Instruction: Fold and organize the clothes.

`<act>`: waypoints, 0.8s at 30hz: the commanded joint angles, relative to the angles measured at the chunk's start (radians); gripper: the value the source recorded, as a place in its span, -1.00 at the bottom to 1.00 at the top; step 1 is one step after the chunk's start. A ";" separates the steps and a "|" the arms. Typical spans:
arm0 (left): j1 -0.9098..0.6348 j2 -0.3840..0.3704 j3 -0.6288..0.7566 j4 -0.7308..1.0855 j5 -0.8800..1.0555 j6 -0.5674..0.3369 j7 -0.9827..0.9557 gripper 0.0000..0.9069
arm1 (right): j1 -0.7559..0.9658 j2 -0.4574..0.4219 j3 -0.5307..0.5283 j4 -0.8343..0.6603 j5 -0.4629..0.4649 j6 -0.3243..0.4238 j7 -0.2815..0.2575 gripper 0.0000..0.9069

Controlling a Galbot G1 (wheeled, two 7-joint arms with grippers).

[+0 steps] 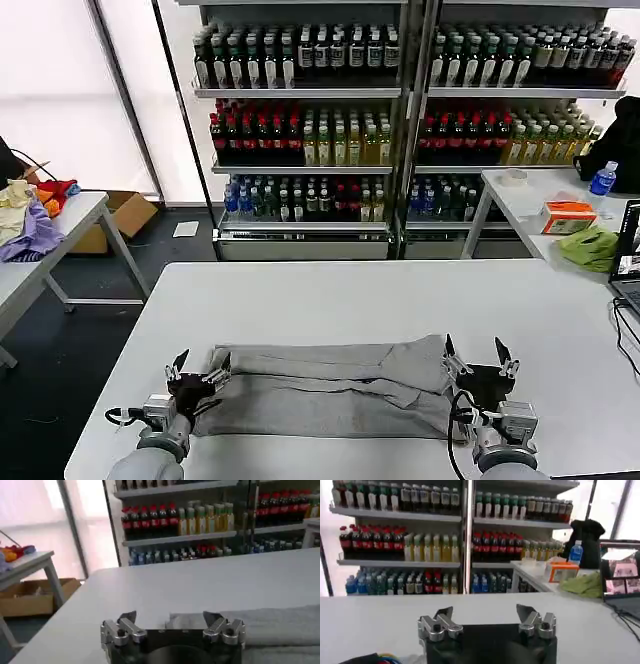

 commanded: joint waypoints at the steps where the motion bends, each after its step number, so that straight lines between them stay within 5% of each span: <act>1: 0.006 -0.039 0.003 0.030 -0.036 0.007 -0.011 1.00 | -0.001 -0.001 0.012 0.033 0.001 -0.002 0.003 1.00; 2: 0.006 -0.039 0.004 0.034 -0.038 0.007 -0.009 1.00 | -0.001 -0.001 0.010 0.033 0.001 -0.002 0.004 1.00; 4: 0.009 -0.039 0.006 0.037 -0.042 0.006 -0.007 0.38 | -0.003 0.000 0.008 0.031 0.001 -0.002 0.004 1.00; 7: 0.012 -0.039 0.007 0.043 -0.045 0.006 0.007 -0.93 | -0.004 0.000 0.007 0.029 0.001 -0.003 0.005 1.00; 24: 0.030 -0.036 0.005 0.071 -0.046 -0.028 0.056 -0.98 | 0.014 -0.005 0.024 0.038 0.010 -0.018 0.004 1.00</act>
